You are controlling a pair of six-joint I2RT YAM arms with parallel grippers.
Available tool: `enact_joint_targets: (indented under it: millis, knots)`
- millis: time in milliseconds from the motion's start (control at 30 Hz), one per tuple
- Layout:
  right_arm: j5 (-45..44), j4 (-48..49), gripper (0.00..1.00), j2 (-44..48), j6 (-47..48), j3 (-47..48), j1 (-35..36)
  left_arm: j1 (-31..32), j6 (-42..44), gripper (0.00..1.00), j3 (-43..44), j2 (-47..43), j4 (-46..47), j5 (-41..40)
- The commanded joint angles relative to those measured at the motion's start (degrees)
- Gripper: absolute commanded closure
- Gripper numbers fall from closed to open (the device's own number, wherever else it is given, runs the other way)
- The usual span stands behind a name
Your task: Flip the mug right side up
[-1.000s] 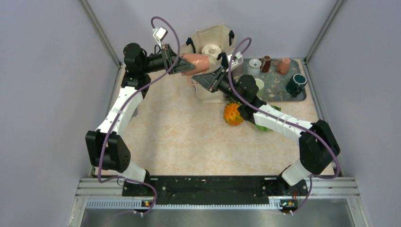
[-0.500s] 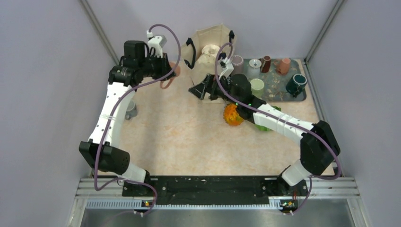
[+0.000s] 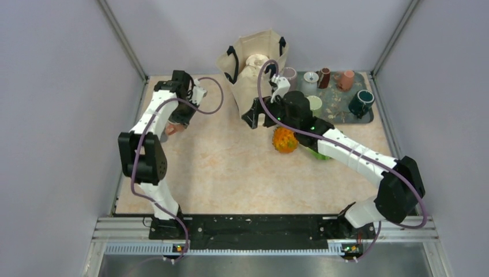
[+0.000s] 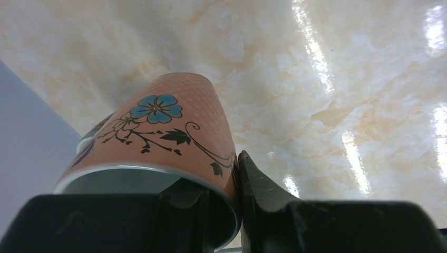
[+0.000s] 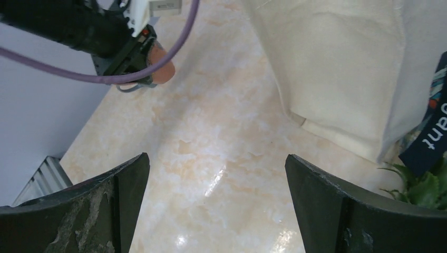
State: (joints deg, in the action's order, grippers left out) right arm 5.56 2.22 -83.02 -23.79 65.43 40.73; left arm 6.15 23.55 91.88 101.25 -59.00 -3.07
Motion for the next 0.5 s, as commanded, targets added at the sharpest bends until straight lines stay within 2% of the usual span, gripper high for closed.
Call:
enact_joint_targets:
  millis: [0, 267, 467]
  knots:
    - [-3.76, -1.46, 0.01, 4.6, 4.01, 2.04, 0.49, -2.07, 2.16, 1.0, 6.24, 5.1, -2.04, -1.02]
    - [-5.3, -2.08, 0.01, 6.58, 5.21, 0.96, 0.51, -3.31, 2.6, 1.0, 7.17, 12.02, -3.47, 1.61]
    - [-7.09, -2.05, 0.01, 7.12, 5.79, 0.5, 0.54, -4.88, 4.37, 0.98, 7.65, 14.35, -5.55, 8.65]
